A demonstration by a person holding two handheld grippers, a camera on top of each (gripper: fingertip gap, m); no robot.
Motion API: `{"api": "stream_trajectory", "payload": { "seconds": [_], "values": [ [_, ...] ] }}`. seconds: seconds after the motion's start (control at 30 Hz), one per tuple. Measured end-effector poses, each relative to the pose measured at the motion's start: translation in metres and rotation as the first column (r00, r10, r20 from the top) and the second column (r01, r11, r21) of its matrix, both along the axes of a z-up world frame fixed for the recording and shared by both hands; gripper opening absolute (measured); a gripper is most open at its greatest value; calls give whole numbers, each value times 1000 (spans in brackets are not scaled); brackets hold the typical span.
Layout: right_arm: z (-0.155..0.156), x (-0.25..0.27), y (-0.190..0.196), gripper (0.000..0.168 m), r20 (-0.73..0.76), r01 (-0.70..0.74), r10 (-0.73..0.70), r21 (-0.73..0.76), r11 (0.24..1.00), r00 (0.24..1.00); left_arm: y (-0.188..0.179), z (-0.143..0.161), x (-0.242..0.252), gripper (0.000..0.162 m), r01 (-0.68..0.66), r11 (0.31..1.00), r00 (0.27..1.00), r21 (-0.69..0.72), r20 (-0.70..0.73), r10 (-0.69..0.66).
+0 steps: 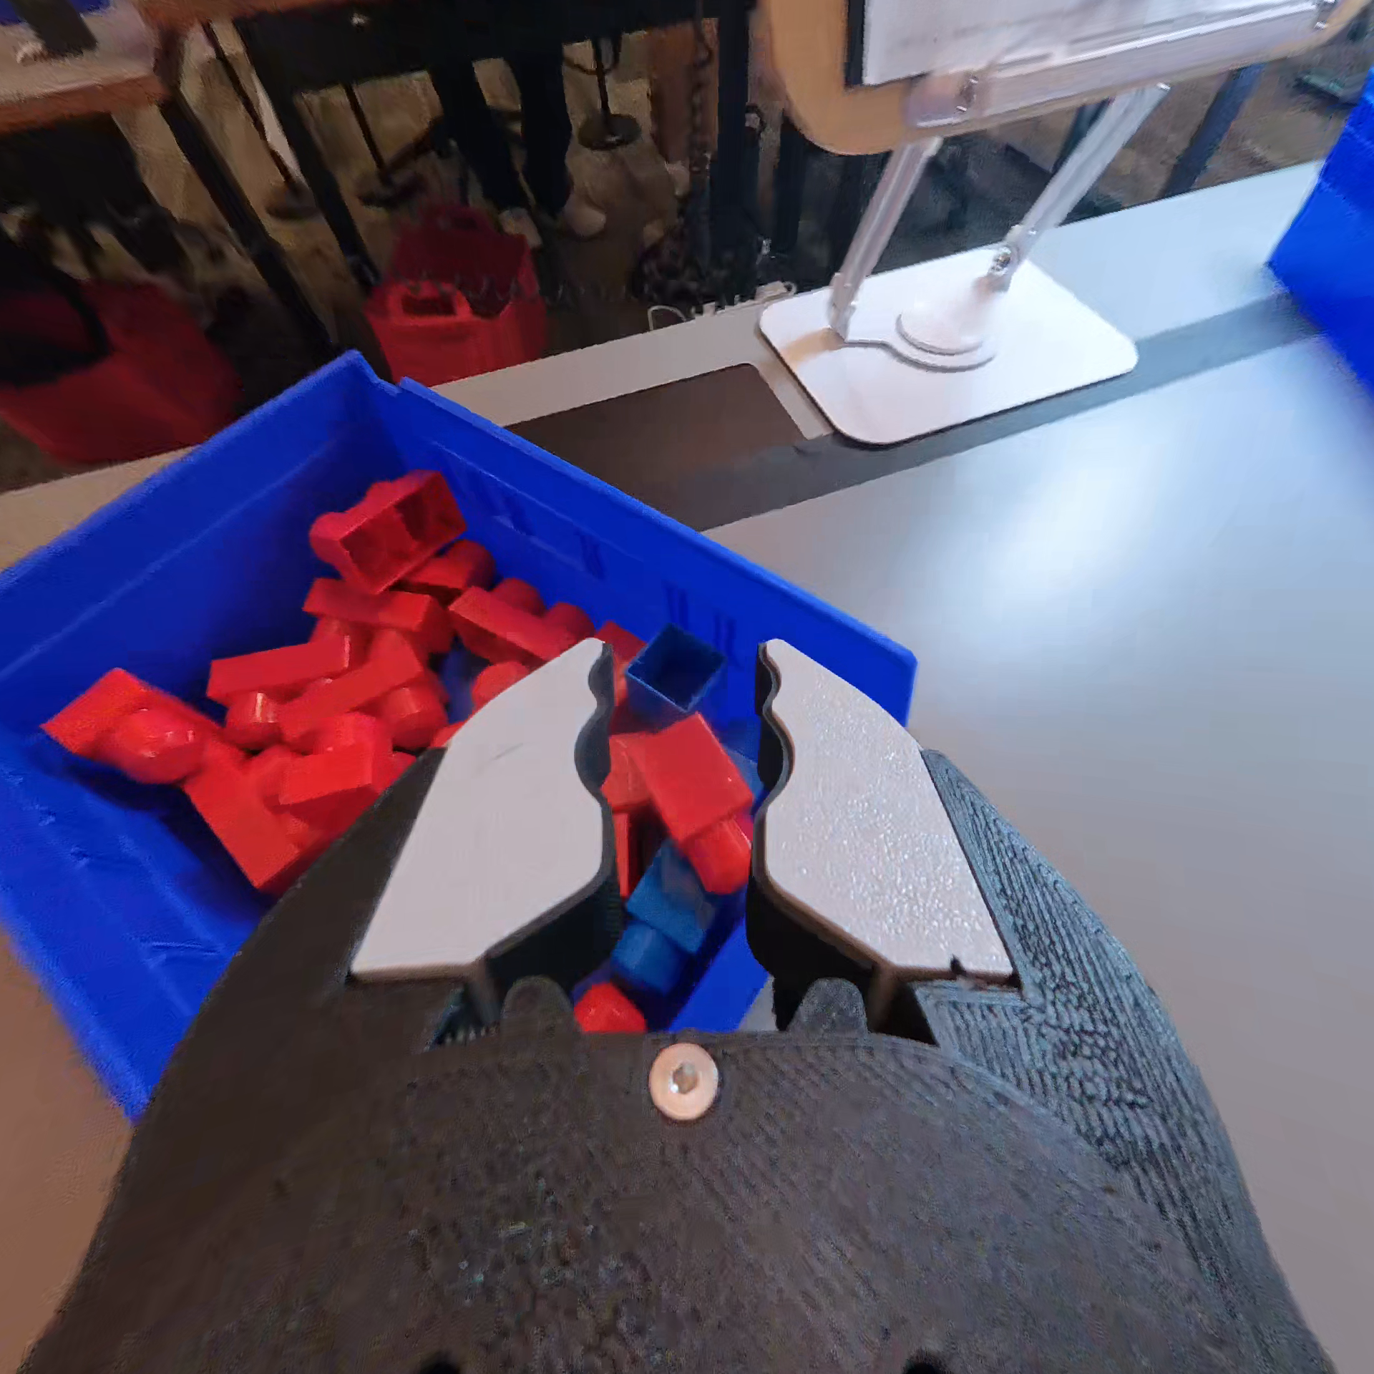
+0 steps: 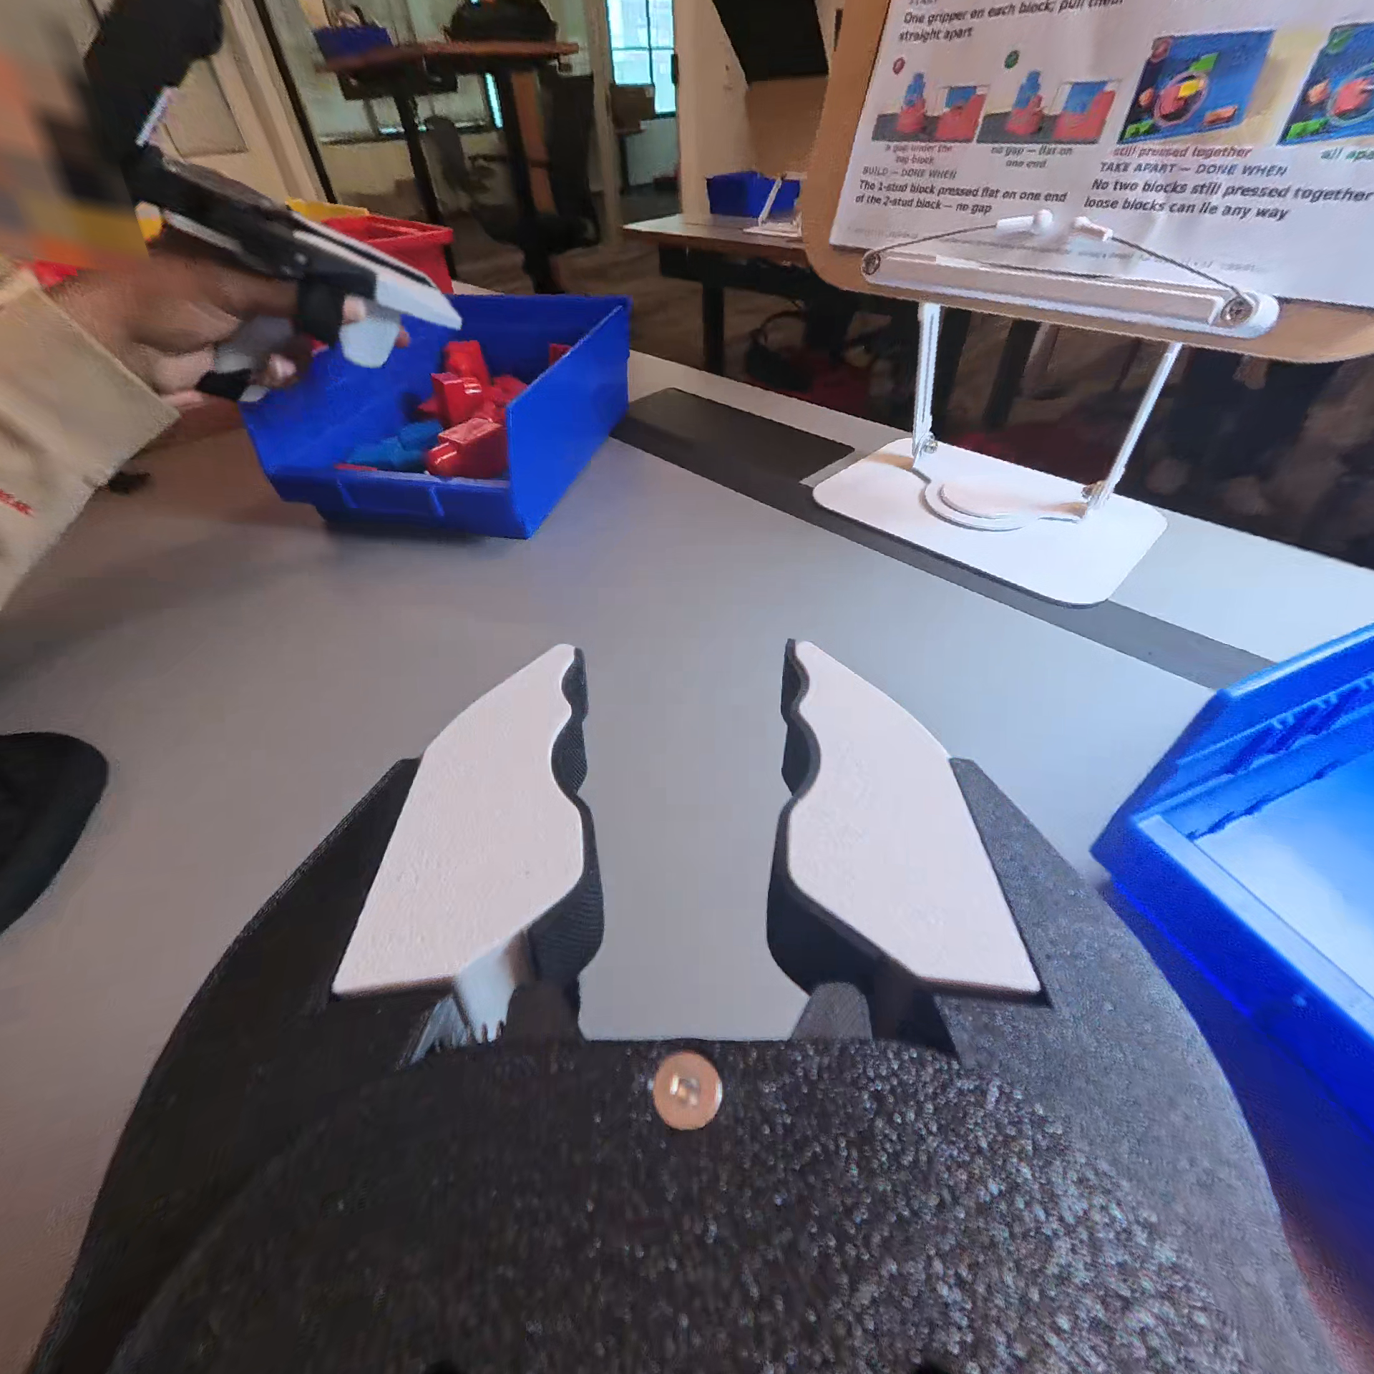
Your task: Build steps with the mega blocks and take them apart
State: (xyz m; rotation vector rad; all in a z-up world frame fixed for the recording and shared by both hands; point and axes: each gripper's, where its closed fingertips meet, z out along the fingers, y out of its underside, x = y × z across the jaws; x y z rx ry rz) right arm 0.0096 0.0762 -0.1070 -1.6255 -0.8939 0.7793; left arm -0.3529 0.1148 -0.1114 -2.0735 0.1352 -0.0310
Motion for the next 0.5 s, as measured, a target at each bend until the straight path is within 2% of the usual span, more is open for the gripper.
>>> {"api": "stream_trajectory", "payload": {
  "seconds": [0.13,0.23,0.37,0.5],
  "values": [
    [-15,7,6,51,14,12,-12,30,999,1000,32,13,-32,36,-107,994,994,24,26,107],
    [-17,16,15,50,-19,33,-33,13,999,999,59,10,-68,38,-206,978,977,-15,48,207],
    [-15,24,23,50,-45,62,-61,19,998,997,89,-19,-118,40,-330,934,942,-135,12,334],
    [-15,32,30,48,-43,99,-97,44,994,994,106,-65,-140,46,-353,888,934,-295,-66,350]
  ]
}}
